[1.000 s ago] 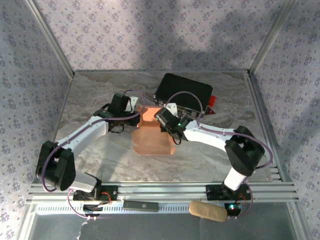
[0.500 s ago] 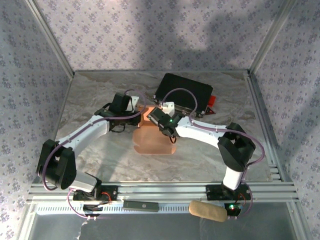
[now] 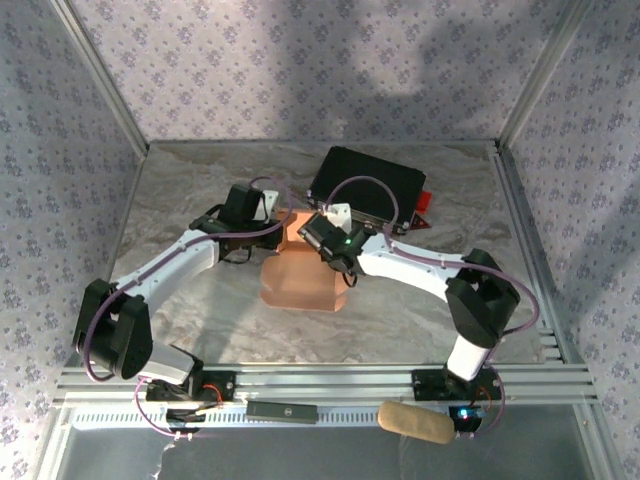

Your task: Fold the paper box

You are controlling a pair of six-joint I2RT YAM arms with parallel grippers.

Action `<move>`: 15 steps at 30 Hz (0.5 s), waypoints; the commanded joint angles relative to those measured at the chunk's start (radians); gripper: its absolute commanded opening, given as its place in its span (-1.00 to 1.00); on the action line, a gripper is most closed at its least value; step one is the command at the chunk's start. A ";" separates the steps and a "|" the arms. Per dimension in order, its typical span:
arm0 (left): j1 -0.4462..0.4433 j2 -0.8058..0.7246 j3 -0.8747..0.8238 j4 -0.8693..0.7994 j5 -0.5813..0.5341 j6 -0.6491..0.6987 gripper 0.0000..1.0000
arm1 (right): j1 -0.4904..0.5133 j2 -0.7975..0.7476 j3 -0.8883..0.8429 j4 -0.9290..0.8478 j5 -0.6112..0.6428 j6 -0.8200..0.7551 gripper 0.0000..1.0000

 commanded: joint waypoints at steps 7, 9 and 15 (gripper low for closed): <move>-0.010 0.037 0.067 -0.052 -0.035 -0.036 -1.00 | -0.058 -0.069 0.035 0.046 -0.076 -0.087 -0.02; -0.013 0.039 0.072 -0.059 -0.038 -0.038 -1.00 | -0.063 -0.051 0.060 0.010 -0.041 -0.078 -0.08; -0.017 0.041 0.079 -0.064 -0.035 -0.040 -1.00 | -0.083 0.012 0.113 -0.038 0.013 -0.066 -0.31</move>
